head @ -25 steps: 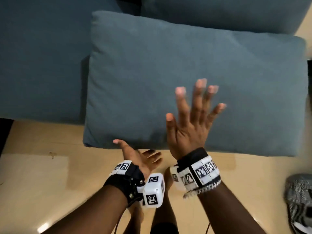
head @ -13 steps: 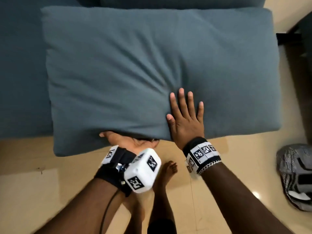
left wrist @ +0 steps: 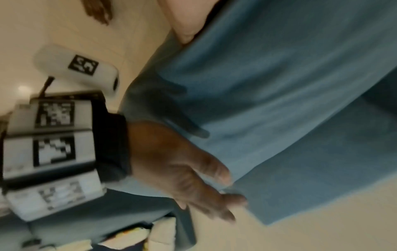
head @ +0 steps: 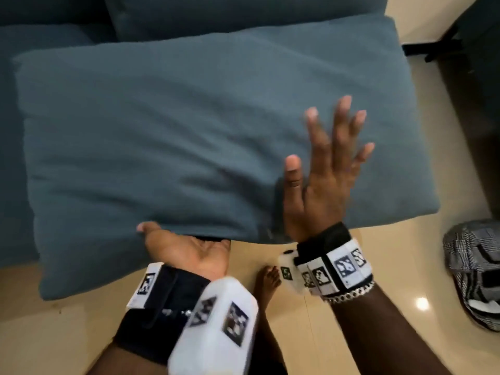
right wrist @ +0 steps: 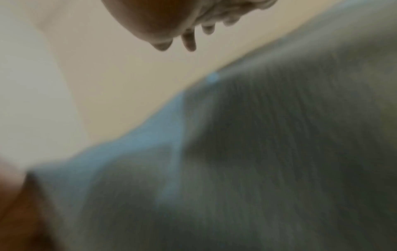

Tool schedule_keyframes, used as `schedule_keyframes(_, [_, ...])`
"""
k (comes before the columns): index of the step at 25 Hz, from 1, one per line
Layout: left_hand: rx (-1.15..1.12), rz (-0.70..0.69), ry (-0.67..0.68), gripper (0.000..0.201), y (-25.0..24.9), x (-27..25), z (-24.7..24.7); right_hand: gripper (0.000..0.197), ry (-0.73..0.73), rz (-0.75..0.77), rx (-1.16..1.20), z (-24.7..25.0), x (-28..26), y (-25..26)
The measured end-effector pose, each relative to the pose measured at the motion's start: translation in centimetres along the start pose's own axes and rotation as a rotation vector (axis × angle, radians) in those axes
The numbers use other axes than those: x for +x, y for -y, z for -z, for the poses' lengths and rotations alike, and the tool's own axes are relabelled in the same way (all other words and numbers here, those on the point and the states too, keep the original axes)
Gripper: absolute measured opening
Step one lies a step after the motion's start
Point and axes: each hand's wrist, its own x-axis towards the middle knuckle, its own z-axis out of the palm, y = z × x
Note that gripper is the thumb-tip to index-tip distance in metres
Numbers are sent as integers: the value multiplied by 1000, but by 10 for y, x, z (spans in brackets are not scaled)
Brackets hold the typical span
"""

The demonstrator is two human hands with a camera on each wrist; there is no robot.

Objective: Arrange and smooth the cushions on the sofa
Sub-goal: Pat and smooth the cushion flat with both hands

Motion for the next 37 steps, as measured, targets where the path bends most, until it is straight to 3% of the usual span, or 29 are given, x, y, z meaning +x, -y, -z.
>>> schedule_keyframes(1, [93, -5, 23, 58, 14, -13, -6, 60, -100, -54, 1, 10, 4, -13])
schedule_keyframes(2, [213, 25, 91, 51, 27, -25, -17, 60, -101, -68, -74, 12, 7, -30])
schedule_keyframes(4, [483, 91, 274, 47, 44, -38, -42, 66, 223, -71, -323, -6, 3, -58])
schedule_keyframes(5, [624, 76, 369, 47, 51, -42, -62, 68, 378, -77, -383, -14, -2, -73])
schedule_keyframes(6, [750, -23, 474, 49, 54, -45, -85, 67, 439, -90, -364, -14, -3, -81])
schedule_keyframes(7, [922, -273, 582, 52, 57, -38, -109, 67, 397, -99, -268, -3, 6, -87])
schedule_keyframes(8, [1169, -600, 671, 58, 60, -28, -129, 64, 254, -107, -120, 15, 16, -90])
schedule_keyframes(9, [1514, -946, 694, 68, 67, -9, -142, 61, 33, -123, -4, 37, 24, -91])
schedule_keyframes(10, [1893, -1168, 618, 77, 75, 11, -151, 59, -182, -148, 7, 53, 23, -99])
schedule_keyframes(11, [2197, -1293, 498, 82, 83, 36, -156, 58, -293, -175, -44, 57, 20, -111])
schedule_keyframes(12, [2380, -1337, 407, 85, 87, 59, -161, 59, -241, -195, -141, 51, 17, -121])
schedule_keyframes(14, [2563, -1224, 378, 89, 86, 93, -179, 64, 151, -299, -345, 13, 3, -133])
schedule_keyframes(15, [2625, -1143, 397, 90, 80, 106, -190, 65, 269, -341, -344, 0, 1, -136])
schedule_keyframes(16, [2673, -1069, 416, 90, 77, 117, -203, 64, 283, -347, -287, 2, 7, -140])
schedule_keyframes(17, [2715, -1009, 412, 90, 71, 127, -218, 61, 175, -322, -166, 13, 23, -146])
schedule_keyframes(19, [2768, -907, 427, 91, 68, 141, -234, 56, -248, -317, 19, 57, 46, -151])
schedule_keyframes(20, [2782, -857, 435, 91, 70, 146, -238, 55, -453, -338, 12, 71, 48, -160])
schedule_keyframes(21, [2788, -830, 442, 91, 72, 150, -241, 55, -540, -366, -39, 71, 43, -176])
schedule_keyframes(22, [2793, -812, 439, 90, 72, 153, -243, 59, -475, -446, -106, 60, 38, -185])
schedule_keyframes(24, [2794, -778, 423, 91, 73, 154, -246, 69, -31, -657, -158, 17, 16, -188])
schedule_keyframes(25, [2799, -761, 429, 91, 76, 153, -245, 70, 84, -721, -120, 10, 11, -194])
schedule_keyframes(26, [2799, -772, 431, 92, 78, 154, -243, 68, 80, -741, -63, 16, 17, -198])
schedule_keyframes(28, [2771, -806, 427, 90, 77, 157, -242, 58, -294, -609, 87, 45, 24, -203])
schedule_keyframes(30, [2727, -821, 448, 85, 79, 160, -242, 50, -607, -486, 8, 62, 21, -176])
schedule_keyframes(32, [2713, -869, 464, 83, 77, 163, -242, 56, -395, -426, -183, 29, 17, -140])
schedule_keyframes(34, [2721, -874, 478, 86, 76, 157, -235, 54, -194, -564, -258, -21, -5, -122])
schedule_keyframes(36, [2686, -906, 525, 85, 78, 155, -229, 56, -239, -632, -166, -19, -4, -133])
schedule_keyframes(37, [2663, -912, 525, 84, 74, 154, -227, 57, -349, -600, -25, -7, -7, -130])
